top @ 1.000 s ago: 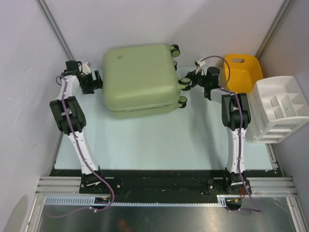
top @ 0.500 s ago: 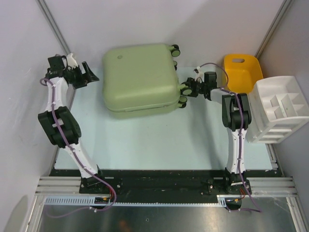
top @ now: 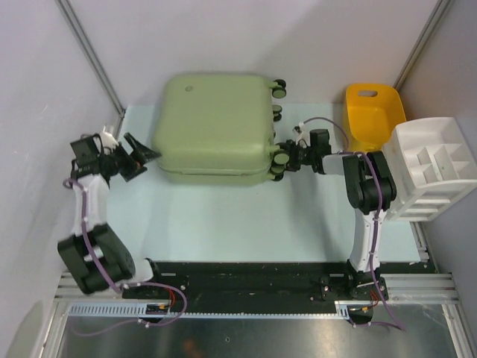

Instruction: Open, take out, and arrange the luggage

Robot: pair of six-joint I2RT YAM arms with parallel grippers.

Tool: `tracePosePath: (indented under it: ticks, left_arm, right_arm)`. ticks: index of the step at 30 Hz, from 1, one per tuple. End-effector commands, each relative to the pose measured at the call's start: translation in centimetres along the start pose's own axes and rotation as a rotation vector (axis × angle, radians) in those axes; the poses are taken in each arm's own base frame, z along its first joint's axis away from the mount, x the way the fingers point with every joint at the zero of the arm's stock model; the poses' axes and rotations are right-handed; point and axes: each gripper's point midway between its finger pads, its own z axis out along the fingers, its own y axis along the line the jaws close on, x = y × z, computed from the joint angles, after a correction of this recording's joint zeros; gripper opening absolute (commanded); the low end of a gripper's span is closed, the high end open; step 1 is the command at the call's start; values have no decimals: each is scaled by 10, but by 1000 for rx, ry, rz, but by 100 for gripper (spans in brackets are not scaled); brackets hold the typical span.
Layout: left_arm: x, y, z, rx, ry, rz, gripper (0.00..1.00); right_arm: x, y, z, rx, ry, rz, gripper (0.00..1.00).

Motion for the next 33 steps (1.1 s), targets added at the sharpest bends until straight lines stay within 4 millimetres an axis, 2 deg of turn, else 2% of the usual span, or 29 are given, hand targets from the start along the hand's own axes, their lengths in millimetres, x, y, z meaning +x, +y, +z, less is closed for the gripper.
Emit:
tracePosePath:
  ticks: [1, 2, 3, 4, 6, 7, 9, 10, 13, 15, 17, 19, 22, 23, 24, 25, 28, 29, 31, 33]
  left_arm:
    - [20, -37, -27, 165, -113, -27, 100]
    - [20, -47, -37, 187, -162, 13, 100]
    - [26, -48, -38, 196, -168, 4, 100]
    - [39, -42, -35, 194, -156, -47, 100]
    - [44, -46, -36, 213, -178, -45, 100]
    - [54, -44, -31, 222, -157, -84, 100]
    - [52, -47, -25, 246, -159, -76, 100]
    - [45, -56, -22, 285, -178, -51, 100]
    - [31, -67, -11, 334, -188, -37, 100]
    - [17, -68, 3, 342, -176, -14, 99]
    - [9, -69, 16, 345, -159, -5, 97]
    - [-8, -66, 31, 338, -157, -5, 97]
    - [-38, -62, 49, 323, -176, -1, 93]
    - [-46, -61, 53, 322, -181, 2, 91]
    - [-62, -70, 50, 334, -209, 44, 90]
    - [-68, -71, 50, 328, -225, 57, 90]
    - [-85, -80, 37, 296, -287, 154, 91]
    - [-86, -82, 34, 288, -285, 179, 92]
    - [-85, -91, 20, 247, -277, 280, 96]
    - [-79, -94, 6, 209, -263, 379, 100]
  right_arm:
    - [95, 43, -7, -71, 237, 60, 32]
    - [119, 46, -14, -75, 270, 65, 32]
    - [124, 57, -17, -98, 266, 26, 32]
    - [129, 83, -23, -139, 262, -42, 33]
    - [143, 97, -30, -162, 257, -113, 33]
    - [143, 119, -35, -194, 240, -179, 34]
    - [147, 123, -39, -185, 219, -238, 34]
    - [143, 131, -43, -189, 193, -281, 34]
    - [129, 130, -53, -153, 121, -406, 35]
    - [121, 126, -56, -122, 81, -462, 36]
    - [111, 139, -57, -134, 23, -525, 37]
    - [105, 147, -51, -127, -20, -552, 38]
    - [96, 177, -33, -178, -119, -630, 39]
    - [101, 181, -22, -171, -123, -640, 40]
    - [99, 184, -17, -170, -137, -655, 40]
    - [89, 198, -11, -185, -166, -685, 40]
    - [81, 207, 6, -174, -177, -717, 41]
    - [69, 218, 7, -184, -199, -734, 41]
    - [64, 219, 4, -162, -193, -754, 41]
    - [53, 230, -13, -154, -223, -788, 43]
